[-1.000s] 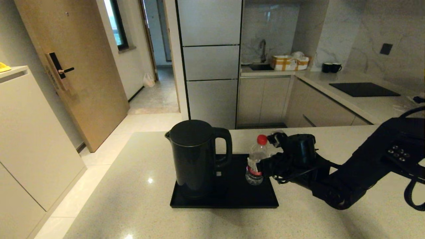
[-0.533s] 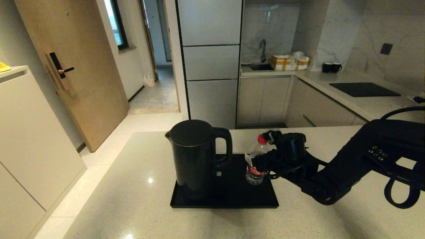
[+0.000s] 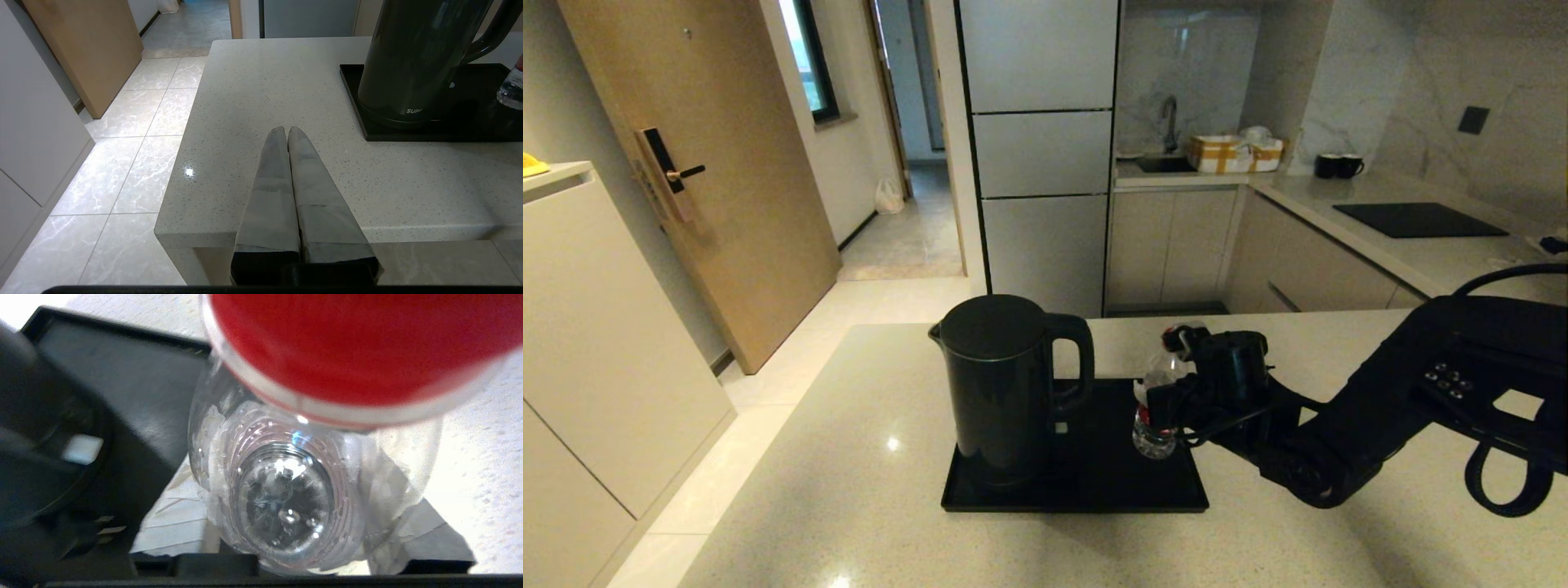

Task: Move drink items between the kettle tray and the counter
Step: Pick up the bottled water, then place it on the right

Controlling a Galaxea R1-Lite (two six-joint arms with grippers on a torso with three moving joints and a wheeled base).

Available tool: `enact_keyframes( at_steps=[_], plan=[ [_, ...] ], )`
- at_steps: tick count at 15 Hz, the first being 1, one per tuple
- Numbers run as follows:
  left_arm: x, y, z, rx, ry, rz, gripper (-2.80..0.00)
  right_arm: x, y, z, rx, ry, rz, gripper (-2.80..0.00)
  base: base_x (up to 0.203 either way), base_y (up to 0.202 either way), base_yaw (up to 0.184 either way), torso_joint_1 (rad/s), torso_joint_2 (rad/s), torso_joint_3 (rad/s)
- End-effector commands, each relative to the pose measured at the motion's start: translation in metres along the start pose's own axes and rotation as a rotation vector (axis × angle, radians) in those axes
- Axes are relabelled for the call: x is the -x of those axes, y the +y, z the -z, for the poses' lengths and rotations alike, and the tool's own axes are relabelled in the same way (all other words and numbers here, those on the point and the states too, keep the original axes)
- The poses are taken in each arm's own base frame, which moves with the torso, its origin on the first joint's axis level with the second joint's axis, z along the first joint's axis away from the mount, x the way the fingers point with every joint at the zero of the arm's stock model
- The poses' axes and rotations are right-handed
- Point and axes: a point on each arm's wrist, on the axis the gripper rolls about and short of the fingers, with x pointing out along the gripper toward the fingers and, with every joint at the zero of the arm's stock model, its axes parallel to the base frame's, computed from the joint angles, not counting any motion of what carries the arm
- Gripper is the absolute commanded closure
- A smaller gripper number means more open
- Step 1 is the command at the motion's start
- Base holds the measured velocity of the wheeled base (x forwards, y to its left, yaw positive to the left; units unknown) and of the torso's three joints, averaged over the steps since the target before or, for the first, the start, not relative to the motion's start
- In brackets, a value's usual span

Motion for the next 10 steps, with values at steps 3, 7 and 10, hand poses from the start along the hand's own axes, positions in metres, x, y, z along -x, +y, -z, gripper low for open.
enact_keyframes(
  at_steps=[3,7,10],
  plan=[
    [0.0,0.0,0.0,0.0,0.0,-0.001,0.0,0.039,-0.001,-0.039,-0.053,-0.037,-0.006,0.0,0.0,0.0,0.0,0.0,0.0,0.0],
    [0.0,0.0,0.0,0.0,0.0,0.001,0.0,0.114,-0.043,-0.084,-0.129,-0.036,0.106,0.0,0.0,0.0,0.0,0.0,0.0,0.0],
    [0.0,0.0,0.0,0.0,0.0,-0.001,0.0,0.148,-0.12,-0.073,-0.209,-0.001,0.341,0.0,0.0,0.0,0.0,0.0,0.0,0.0]
  ],
)
